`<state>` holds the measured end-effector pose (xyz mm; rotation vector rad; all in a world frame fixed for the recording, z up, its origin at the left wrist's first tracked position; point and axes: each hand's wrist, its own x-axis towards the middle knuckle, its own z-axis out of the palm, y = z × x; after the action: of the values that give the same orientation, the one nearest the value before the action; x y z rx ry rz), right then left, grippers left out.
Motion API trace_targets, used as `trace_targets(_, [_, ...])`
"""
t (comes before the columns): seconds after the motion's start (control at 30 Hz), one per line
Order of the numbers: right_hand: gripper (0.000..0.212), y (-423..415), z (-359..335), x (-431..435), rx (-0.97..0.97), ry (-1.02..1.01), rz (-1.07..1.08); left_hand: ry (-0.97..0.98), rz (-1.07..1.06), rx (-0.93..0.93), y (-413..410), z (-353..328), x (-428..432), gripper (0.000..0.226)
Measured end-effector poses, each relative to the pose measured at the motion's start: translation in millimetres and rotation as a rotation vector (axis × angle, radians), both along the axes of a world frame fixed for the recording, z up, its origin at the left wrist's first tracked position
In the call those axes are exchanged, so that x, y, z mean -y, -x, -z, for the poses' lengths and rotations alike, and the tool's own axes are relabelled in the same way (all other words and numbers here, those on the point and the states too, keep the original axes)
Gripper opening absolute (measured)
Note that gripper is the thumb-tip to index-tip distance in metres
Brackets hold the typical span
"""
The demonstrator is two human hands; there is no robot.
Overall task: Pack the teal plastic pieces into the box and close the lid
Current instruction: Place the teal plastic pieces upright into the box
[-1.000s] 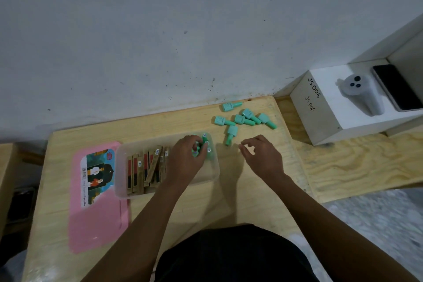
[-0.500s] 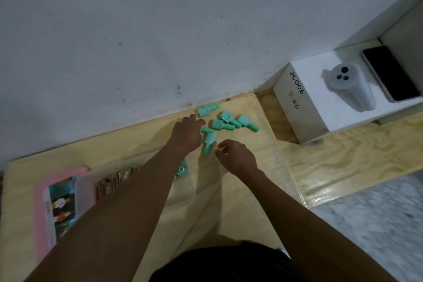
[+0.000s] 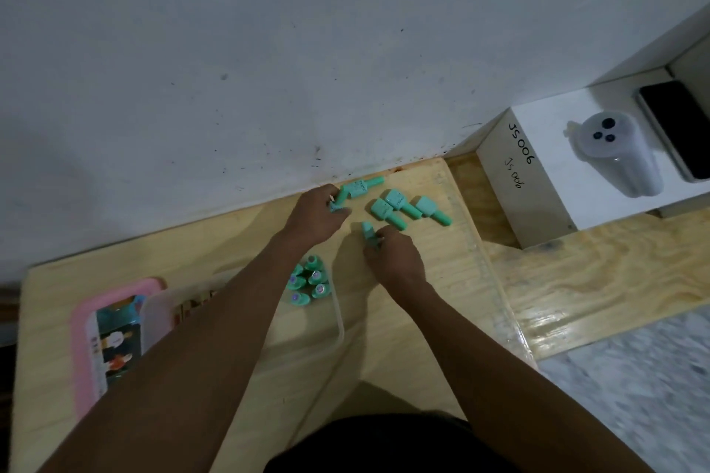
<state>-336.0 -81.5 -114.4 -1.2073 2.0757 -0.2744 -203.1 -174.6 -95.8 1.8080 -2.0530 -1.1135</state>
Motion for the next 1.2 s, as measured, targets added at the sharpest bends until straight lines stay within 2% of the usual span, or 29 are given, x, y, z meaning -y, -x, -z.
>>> trace_targets(0.17, [0.03,20.5,-20.7,-17.9,0.138,0.162,0.038,-0.146,-0.157,-0.307,-19.1,-37.6,-17.1,0.027])
trace_targets(0.33, [0.029,18.6,-57.0,-36.9,0.301,0.256,0.058,-0.258,-0.23,-0.485,-46.2,-57.7,-49.6,0.027])
trace_targets(0.4, [0.029,12.6,-76.5,-44.3,0.35,0.289,-0.009,-0.236,-0.251,-0.502,-56.6,-64.9,-65.8,0.027])
trace_targets(0.5, [0.017,-4.0,-94.5,-56.3,0.343,0.302,-0.204,-0.072,-0.259,-0.455,-72.5,-73.6,-90.2,0.017])
trace_targets(0.6, [0.018,-24.8,-91.8,-67.5,0.2,0.278,-0.419,0.042,-0.282,-0.433,-88.5,-75.7,-109.4,0.013])
trace_targets(0.7, [0.024,-43.1,-77.4,-73.1,-0.134,0.297,-0.614,0.061,-0.291,-0.433,-102.3,-74.2,-127.1,0.015])
trace_targets(0.87, [0.024,-67.2,-55.1,-67.7,-0.444,0.337,-0.722,0.056,-0.256,-0.316,-113.8,-60.0,-151.6,0.017])
trace_targets(1.1, [0.019,-74.8,-40.6,-78.5,-0.575,0.342,-0.602,0.033,-0.146,-0.175,-107.1,-38.8,-168.1,0.019])
trace_targets(1.2, [0.026,-71.9,-41.3,-78.7,-0.524,0.323,-0.585,0.005,-0.094,-0.121,-101.7,-24.6,-169.2,0.016])
